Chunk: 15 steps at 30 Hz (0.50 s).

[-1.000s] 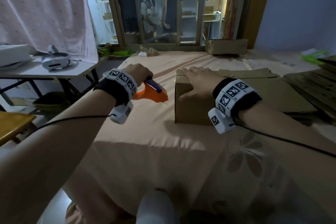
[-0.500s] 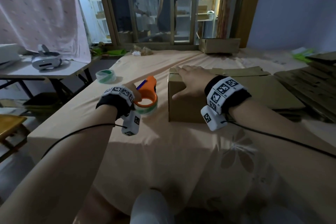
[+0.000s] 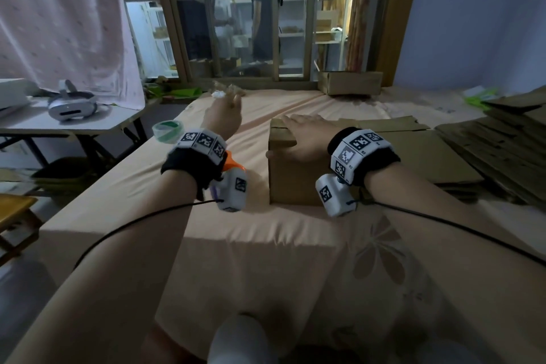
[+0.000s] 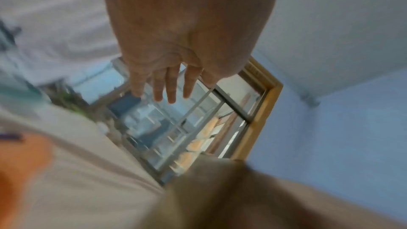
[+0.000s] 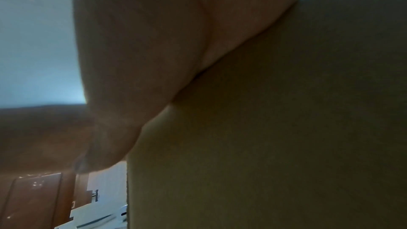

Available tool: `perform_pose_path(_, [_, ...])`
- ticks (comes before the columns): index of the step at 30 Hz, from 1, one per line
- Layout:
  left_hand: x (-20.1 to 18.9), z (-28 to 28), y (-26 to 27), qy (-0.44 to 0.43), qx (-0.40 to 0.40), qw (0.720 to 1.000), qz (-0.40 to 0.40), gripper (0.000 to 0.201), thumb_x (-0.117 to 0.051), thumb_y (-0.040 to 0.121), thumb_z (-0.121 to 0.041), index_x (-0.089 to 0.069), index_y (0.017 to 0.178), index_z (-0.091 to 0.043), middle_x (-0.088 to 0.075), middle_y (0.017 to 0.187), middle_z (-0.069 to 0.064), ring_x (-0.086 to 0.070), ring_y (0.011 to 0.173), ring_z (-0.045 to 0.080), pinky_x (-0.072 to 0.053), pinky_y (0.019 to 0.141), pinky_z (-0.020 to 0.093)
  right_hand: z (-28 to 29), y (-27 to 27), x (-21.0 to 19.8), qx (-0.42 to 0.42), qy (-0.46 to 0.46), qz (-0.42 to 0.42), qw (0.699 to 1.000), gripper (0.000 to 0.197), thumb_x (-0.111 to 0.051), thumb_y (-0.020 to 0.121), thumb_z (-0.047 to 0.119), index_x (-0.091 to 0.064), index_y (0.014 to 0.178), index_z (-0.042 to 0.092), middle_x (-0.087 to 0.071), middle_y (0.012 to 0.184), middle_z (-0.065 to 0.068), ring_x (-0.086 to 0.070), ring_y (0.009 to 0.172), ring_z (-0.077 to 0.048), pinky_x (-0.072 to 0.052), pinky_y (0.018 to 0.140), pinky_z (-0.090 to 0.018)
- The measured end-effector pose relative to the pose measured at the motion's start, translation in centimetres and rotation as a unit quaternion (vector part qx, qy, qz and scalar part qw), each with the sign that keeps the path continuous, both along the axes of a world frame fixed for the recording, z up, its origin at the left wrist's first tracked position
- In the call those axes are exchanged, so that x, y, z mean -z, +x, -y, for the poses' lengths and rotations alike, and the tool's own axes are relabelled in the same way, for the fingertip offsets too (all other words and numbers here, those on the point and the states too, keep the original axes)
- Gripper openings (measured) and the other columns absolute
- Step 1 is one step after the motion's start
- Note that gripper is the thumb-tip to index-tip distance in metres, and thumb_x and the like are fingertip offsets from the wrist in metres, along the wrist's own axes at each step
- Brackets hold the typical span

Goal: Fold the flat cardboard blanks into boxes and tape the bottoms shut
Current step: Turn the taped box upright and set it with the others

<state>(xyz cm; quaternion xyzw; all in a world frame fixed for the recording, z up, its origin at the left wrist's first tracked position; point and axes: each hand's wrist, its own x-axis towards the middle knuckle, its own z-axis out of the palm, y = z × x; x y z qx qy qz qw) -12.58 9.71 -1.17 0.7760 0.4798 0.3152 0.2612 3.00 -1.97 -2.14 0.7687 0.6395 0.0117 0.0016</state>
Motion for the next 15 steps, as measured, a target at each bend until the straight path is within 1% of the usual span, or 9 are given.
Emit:
perform_pose_path(2, [-1.8,3.2,2.1,-0.077,0.076,0.987,0.119,0.049,-0.025,0.103,-0.035,-0.046,0.136,-0.004,-0.049,0.139,0.016,-0.045,0.129,0.032,-0.037,0.102,0.033,0.4,-0.2,-0.3,-0.001,0.011,0.002,1.0,0.102,-0.054,0.079,0.072,-0.015,0.154,0.016,-0.026,0.157,-0.01,-0.024,0.143,-0.029,-0.017,0.116,-0.044])
perform_pose_path(3, [-2.2,4.9,2.8,-0.13,0.114,0.972,0.162,0.052,-0.024,0.103,-0.037,-0.042,0.139,-0.004,-0.044,0.144,0.015,-0.041,0.134,0.03,-0.036,0.103,0.032,0.7,-0.3,-0.4,0.0,0.019,0.007,1.0,0.097,-0.059,0.079,0.066,-0.019,0.152,0.016,-0.033,0.152,-0.01,-0.03,0.139,-0.03,-0.022,0.114,-0.044])
perform_pose_path(5, [-1.7,7.0,3.9,-0.207,0.147,0.945,0.205,0.061,-0.02,0.102,-0.047,-0.038,0.142,-0.004,-0.042,0.146,0.014,-0.04,0.135,0.03,-0.034,0.106,0.033,0.9,-0.5,-0.6,0.001,0.027,0.016,1.0,0.096,-0.065,0.077,0.061,-0.022,0.151,0.017,-0.038,0.147,-0.008,-0.034,0.135,-0.029,-0.025,0.111,-0.044])
perform_pose_path(7, [-0.3,7.2,4.7,-0.256,0.121,0.938,0.202,0.072,-0.018,0.097,-0.058,-0.039,0.142,-0.005,-0.047,0.142,0.015,-0.046,0.13,0.032,-0.034,0.111,0.04,0.7,-0.4,-0.4,0.001,0.016,0.015,1.0,0.107,-0.07,0.073,0.061,-0.017,0.153,0.015,-0.033,0.151,-0.007,-0.029,0.139,-0.028,-0.02,0.115,-0.044])
perform_pose_path(9, [0.7,6.9,5.1,-0.265,0.108,0.934,0.215,0.073,-0.018,0.097,-0.058,-0.037,0.143,-0.005,-0.046,0.142,0.018,-0.045,0.131,0.032,-0.033,0.112,0.044,0.2,-0.1,-0.1,-0.005,0.004,0.012,1.0,0.117,-0.072,0.069,0.062,-0.01,0.155,0.013,-0.027,0.156,-0.007,-0.023,0.144,-0.026,-0.01,0.12,-0.045])
perform_pose_path(11, [1.6,6.1,5.5,-0.283,0.105,0.92,0.25,0.068,-0.019,0.099,-0.053,-0.043,0.138,-0.002,-0.055,0.132,0.019,-0.053,0.121,0.031,-0.04,0.106,0.044,-0.2,0.2,0.0,-0.008,-0.007,0.013,1.0,0.121,-0.073,0.069,0.062,-0.005,0.155,0.01,-0.022,0.158,-0.008,-0.018,0.146,-0.025,-0.005,0.121,-0.046])
perform_pose_path(13, [2.4,5.8,5.2,-0.314,0.114,0.901,0.277,0.062,-0.021,0.1,-0.052,-0.054,0.122,-0.004,-0.067,0.103,0.014,-0.063,0.096,0.026,-0.052,0.089,0.038,-0.4,0.3,-0.1,-0.007,-0.012,0.014,1.0,0.122,-0.073,0.071,0.06,-0.001,0.155,0.009,-0.016,0.161,-0.01,-0.013,0.148,-0.026,-0.003,0.122,-0.046])
perform_pose_path(14, [2.9,5.6,5.0,-0.332,0.129,0.891,0.283,0.061,-0.021,0.1,-0.052,-0.056,0.117,-0.006,-0.067,0.096,0.011,-0.064,0.091,0.024,-0.052,0.084,0.035,-0.5,0.4,-0.1,-0.008,-0.012,0.012,1.0,0.122,-0.073,0.072,0.059,0.0,0.155,0.009,-0.013,0.162,-0.01,-0.011,0.149,-0.026,-0.002,0.122,-0.045])
perform_pose_path(15, [3.4,5.5,4.7,-0.355,0.148,0.876,0.291,0.062,-0.022,0.099,-0.054,-0.056,0.121,-0.007,-0.068,0.099,0.011,-0.065,0.095,0.024,-0.052,0.085,0.035,-0.5,0.4,-0.1,-0.01,-0.014,0.009,1.0,0.122,-0.073,0.073,0.059,0.002,0.155,0.009,-0.01,0.162,-0.011,-0.009,0.149,-0.026,-0.002,0.122,-0.045])
